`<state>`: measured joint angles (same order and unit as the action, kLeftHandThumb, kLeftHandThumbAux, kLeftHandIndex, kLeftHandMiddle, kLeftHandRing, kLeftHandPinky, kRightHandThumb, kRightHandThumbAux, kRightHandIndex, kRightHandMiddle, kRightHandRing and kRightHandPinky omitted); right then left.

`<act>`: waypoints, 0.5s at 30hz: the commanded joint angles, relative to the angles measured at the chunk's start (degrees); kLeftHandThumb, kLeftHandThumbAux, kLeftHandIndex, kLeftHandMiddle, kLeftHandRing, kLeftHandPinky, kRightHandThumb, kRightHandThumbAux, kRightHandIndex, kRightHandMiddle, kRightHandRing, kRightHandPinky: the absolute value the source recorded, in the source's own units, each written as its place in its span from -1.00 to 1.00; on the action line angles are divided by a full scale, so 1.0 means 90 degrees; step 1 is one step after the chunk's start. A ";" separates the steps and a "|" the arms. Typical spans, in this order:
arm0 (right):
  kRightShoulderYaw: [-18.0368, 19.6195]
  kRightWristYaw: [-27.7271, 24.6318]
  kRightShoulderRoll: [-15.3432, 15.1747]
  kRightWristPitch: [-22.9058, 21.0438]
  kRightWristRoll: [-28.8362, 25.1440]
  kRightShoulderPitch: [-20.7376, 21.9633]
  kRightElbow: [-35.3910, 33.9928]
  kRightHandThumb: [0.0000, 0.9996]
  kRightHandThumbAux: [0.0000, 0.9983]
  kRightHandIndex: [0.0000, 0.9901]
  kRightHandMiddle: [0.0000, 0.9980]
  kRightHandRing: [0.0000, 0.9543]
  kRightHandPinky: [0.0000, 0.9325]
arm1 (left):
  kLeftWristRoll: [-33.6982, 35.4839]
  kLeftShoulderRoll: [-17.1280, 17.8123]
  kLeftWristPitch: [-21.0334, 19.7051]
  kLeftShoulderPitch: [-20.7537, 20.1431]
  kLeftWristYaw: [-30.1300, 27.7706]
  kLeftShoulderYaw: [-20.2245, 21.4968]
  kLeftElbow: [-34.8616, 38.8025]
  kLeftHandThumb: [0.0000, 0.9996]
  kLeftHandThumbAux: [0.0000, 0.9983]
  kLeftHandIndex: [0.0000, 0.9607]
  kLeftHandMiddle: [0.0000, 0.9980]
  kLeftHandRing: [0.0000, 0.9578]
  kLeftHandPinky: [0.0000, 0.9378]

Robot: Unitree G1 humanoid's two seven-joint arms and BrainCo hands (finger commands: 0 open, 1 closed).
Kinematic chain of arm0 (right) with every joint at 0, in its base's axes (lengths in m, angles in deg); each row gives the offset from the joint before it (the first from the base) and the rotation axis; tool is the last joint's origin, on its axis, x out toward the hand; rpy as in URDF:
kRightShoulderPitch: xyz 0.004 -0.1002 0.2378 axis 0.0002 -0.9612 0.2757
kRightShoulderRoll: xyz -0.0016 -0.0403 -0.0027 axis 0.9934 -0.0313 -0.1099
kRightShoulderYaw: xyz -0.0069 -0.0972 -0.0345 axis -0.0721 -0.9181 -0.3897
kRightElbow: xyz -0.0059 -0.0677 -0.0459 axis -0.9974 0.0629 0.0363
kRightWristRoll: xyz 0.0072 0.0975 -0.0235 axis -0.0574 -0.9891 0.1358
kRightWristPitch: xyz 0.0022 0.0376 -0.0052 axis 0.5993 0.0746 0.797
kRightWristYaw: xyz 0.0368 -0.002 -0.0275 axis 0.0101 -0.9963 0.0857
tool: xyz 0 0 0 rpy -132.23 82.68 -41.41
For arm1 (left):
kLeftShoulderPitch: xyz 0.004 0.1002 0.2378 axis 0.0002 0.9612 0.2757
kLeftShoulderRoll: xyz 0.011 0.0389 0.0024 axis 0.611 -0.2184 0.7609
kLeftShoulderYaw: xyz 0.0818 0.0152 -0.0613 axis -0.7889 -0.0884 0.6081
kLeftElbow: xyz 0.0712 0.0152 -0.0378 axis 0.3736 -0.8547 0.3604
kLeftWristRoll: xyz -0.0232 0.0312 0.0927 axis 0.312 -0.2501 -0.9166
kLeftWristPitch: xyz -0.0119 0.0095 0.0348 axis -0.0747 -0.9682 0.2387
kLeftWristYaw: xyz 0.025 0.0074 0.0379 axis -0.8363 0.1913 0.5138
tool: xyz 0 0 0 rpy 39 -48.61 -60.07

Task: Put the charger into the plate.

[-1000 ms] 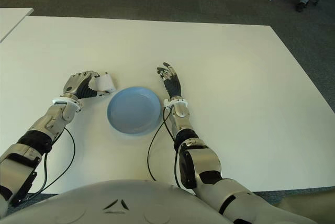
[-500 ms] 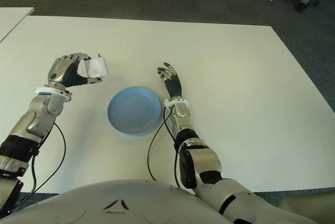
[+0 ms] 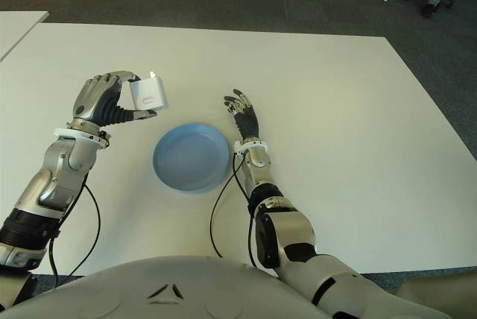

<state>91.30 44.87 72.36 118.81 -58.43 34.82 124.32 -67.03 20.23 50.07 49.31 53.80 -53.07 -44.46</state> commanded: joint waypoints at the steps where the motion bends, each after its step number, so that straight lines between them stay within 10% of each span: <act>1: 0.0036 0.0082 0.0327 -0.0276 -0.0059 -0.0128 0.0206 -1.00 0.06 -0.72 -0.41 -0.48 -0.55 | -0.0041 -0.0051 0.0070 0.0083 -0.0197 0.0022 0.0208 0.50 0.39 -0.08 0.74 0.80 0.86; 15: 0.0006 0.0121 0.0346 -0.0302 -0.0040 -0.0100 0.0218 -1.00 0.05 -0.73 -0.41 -0.49 -0.60 | -0.0078 -0.0103 0.0327 0.0179 -0.0403 -0.0073 0.0417 0.50 0.39 -0.08 0.75 0.82 0.87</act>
<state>91.14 45.34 72.37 118.80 -58.38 34.82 124.35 -67.05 19.75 52.51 50.04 51.58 -53.16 -41.23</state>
